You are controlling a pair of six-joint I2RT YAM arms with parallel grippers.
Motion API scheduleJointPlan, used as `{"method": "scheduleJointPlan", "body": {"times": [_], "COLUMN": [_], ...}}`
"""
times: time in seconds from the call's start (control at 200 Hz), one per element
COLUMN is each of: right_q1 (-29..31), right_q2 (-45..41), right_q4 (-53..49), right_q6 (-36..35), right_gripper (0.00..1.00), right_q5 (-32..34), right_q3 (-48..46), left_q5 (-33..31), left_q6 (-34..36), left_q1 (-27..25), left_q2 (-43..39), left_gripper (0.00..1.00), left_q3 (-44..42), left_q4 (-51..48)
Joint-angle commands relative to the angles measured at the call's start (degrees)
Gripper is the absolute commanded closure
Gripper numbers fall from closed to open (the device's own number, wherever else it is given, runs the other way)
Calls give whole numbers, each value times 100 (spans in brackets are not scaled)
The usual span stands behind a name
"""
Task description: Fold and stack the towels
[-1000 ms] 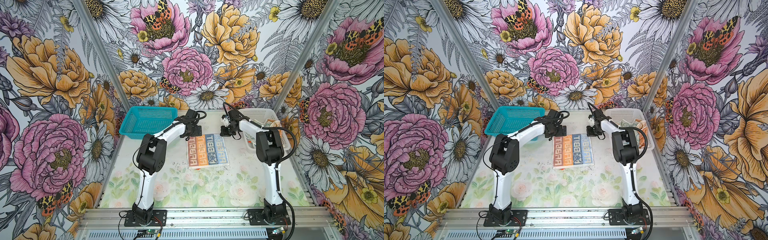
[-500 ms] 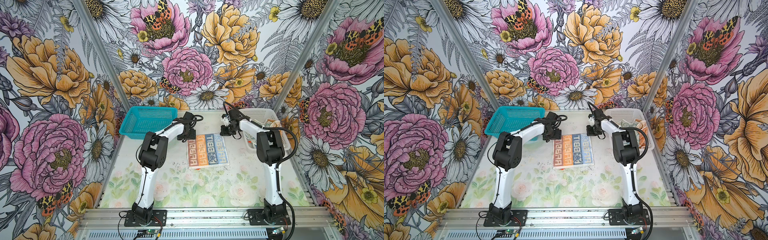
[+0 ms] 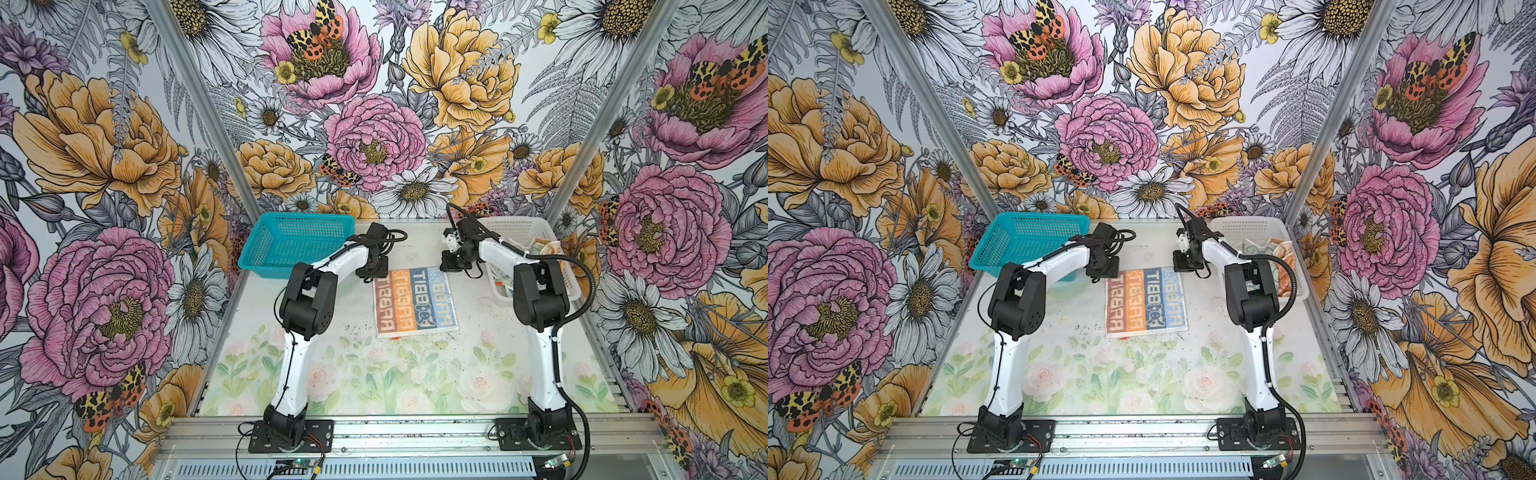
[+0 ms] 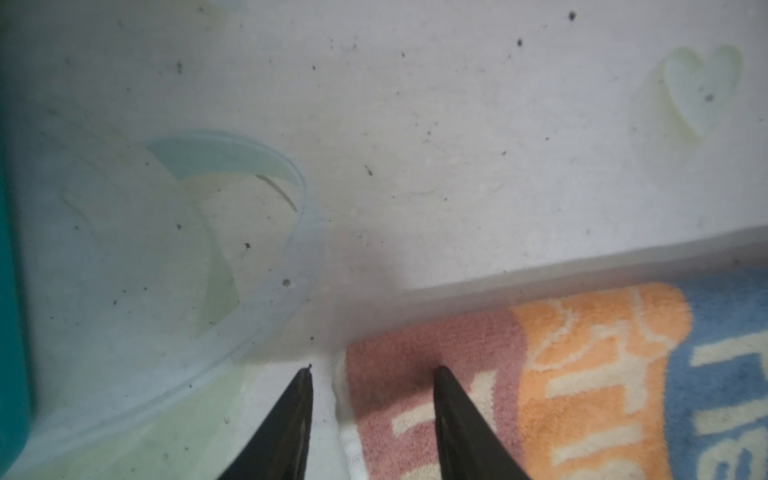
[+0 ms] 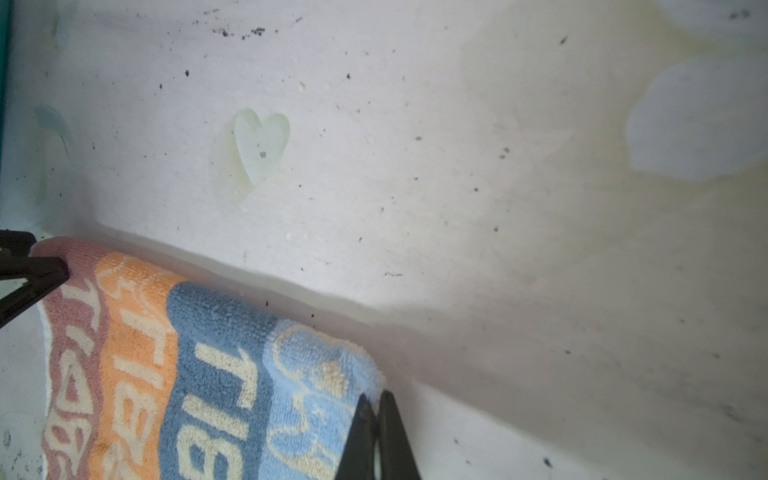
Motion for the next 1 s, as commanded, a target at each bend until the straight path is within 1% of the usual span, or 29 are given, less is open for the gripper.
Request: {"method": "scheduleJointPlan", "body": {"times": [0.0, 0.06, 0.145, 0.245, 0.295, 0.41, 0.48, 0.691, 0.836, 0.996], "right_q1": [37, 29, 27, 29, 28, 29, 34, 4, -32, -40], "right_q2": [-200, -200, -199, -192, -176, -157, -156, -195, -350, -586], "right_q4": [-17, -17, -17, -17, -17, -17, -14, -14, -11, -9], "right_q6": [-64, -62, -63, -61, -64, -69, -73, -41, 23, 113], "right_gripper": [100, 100, 100, 100, 100, 100, 100, 100, 100, 100], "right_q5": [-80, -77, -79, -89, -93, -93, -94, -196, -260, -374], "right_q3": [55, 57, 55, 47, 46, 39, 39, 56, 53, -27], "left_q5": [-100, -77, -80, -63, -63, -36, -3, -2, -49, -126], "left_q6": [65, 62, 81, 85, 84, 98, 102, 172, 257, 389], "left_q1": [76, 85, 99, 126, 138, 164, 160, 173, 173, 182], "left_q2": [207, 250, 296, 356, 395, 447, 454, 385, 151, -166], "left_gripper": [57, 61, 63, 68, 68, 74, 75, 90, 100, 100], "left_q3": [41, 68, 86, 117, 137, 163, 172, 155, 165, 196], "left_q4": [28, 27, 24, 24, 25, 26, 23, 23, 31, 32]}}
